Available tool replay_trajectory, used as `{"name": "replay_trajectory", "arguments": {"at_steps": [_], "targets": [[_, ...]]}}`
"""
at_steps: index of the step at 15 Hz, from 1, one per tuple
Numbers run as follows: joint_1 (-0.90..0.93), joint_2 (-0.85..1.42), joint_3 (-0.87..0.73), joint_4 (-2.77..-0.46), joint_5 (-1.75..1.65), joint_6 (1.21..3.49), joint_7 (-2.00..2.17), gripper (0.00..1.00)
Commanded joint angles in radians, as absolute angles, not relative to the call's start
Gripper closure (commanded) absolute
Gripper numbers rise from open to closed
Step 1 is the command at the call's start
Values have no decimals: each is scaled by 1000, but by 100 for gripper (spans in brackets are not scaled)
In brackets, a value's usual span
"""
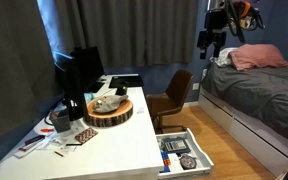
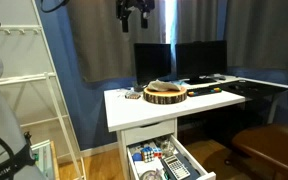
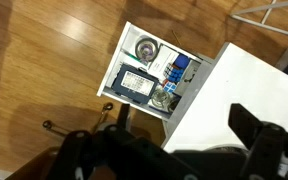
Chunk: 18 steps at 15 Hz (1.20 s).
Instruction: Close the open drawer
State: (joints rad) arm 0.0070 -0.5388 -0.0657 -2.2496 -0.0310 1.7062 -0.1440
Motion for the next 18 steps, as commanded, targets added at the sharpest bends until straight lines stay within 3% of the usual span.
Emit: {"name": "replay_trajectory", "arguments": {"at_steps": [1, 9, 18], "targets": [[3, -538, -62, -2248, -29, 1705, -146, 0], [7, -510, -71, -2230, -3, 1687, -146, 0], [-43, -318, -133, -2316, 72, 2023, -107, 0]]}}
